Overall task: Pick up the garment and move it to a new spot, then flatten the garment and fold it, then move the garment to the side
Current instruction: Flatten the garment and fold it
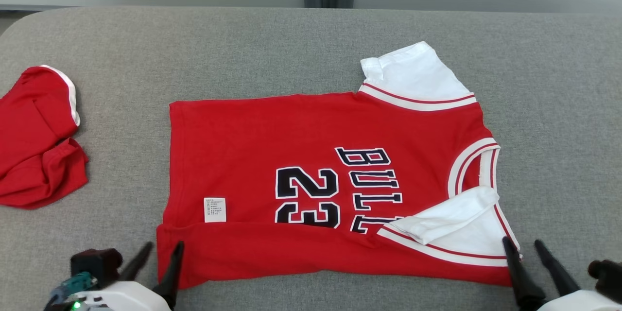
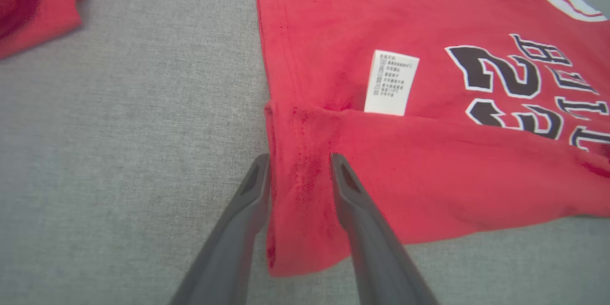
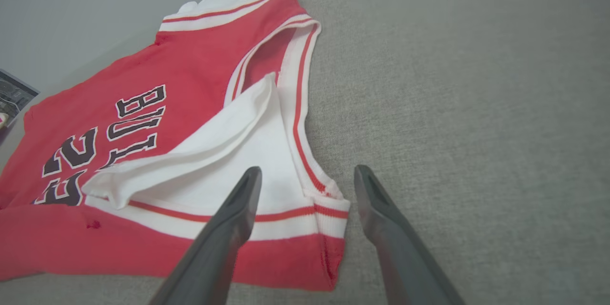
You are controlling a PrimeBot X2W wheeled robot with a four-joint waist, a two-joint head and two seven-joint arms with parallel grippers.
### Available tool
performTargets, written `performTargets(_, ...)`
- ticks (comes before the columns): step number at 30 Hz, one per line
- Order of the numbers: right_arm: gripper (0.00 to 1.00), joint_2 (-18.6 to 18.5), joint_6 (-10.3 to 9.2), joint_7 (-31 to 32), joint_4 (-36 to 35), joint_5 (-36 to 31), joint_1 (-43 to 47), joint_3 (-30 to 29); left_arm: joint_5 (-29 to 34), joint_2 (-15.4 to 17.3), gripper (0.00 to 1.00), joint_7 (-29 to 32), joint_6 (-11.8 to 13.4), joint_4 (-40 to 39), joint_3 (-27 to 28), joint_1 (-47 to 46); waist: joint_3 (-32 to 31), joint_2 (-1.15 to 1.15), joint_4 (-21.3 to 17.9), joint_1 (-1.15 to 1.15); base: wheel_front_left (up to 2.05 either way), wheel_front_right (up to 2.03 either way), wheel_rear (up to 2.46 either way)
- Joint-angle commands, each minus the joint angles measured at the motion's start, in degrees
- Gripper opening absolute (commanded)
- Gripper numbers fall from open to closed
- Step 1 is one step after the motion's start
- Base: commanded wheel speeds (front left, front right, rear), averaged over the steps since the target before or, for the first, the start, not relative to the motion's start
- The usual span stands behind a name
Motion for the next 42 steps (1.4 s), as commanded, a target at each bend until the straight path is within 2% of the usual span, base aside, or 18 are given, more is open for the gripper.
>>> performTargets(1, 1.0, -0.1, 0.0, -0.8, -0.6, -0.7, -0.7, -0.7, 0.4, -0.1, 1.0, -1.0, 0.6, 0.1, 0.9, -1.1, -0.1, 0.0, -0.1, 0.0, 0.0, 0.0, 0.0)
performTargets(5, 1.0, -0.7, 0.0, -4.4, -2.9, -3.6, -2.7, -3.5, 1.8, -1.6, 1.0, -6.2, 3.2, 0.2, 3.2, -2.8, -0.7, 0.0, -0.1, 0.0, 0.0, 0.0, 0.0)
performTargets(11, 1.0, -1.4, 0.01, -8.3, -6.0, -9.5, -6.9, -6.0, 4.9, -2.6, 1.0, -12.0, 3.8, -0.2, 3.5, -8.2, -1.2, 0.0, 0.5, 0.0, 0.0, 0.0, 0.0)
performTargets(16, 1.0, -1.6, 0.0, -9.1, -7.7, -13.9, -9.2, -3.8, 8.6, -2.1, 1.0, -15.2, 4.5, 0.7, 2.7, -12.2, -1.8, 0.0, 0.7, 0.0, 0.0, 0.0, 0.0)
performTargets(22, 1.0, -1.2, 0.0, -8.3, -8.5, -15.5, -8.5, -1.1, 11.5, -1.8, 1.0, -17.3, 5.7, -0.1, 1.6, -12.5, -3.0, 0.0, 0.6, 0.0, 0.0, 0.0, 0.0)
performTargets(30, 1.0, -0.2, 0.0, -8.1, -8.0, -14.6, -7.2, -0.1, 10.1, -3.9, 1.0, -21.3, 4.5, 0.5, 1.9, -10.7, -4.5, 0.0, 0.8, 0.0, 0.0, 0.0, 0.0)
performTargets(35, 1.0, 0.0, 0.0, -8.2, -7.7, -14.7, -6.9, -0.3, 11.1, -3.7, 1.0, -22.2, 3.6, 2.9, 1.5, -10.5, -5.2, 0.0, 0.9, 0.0, 0.0, 0.0, 0.0)
performTargets(42, 1.0, 0.2, 0.0, -8.2, -7.1, -14.5, -6.2, -0.7, 10.1, -4.1, 1.0, -23.3, 0.0, 6.0, 3.1, -12.2, -5.9, 0.0, 1.3, 0.0, 0.0, 0.0, 0.0)
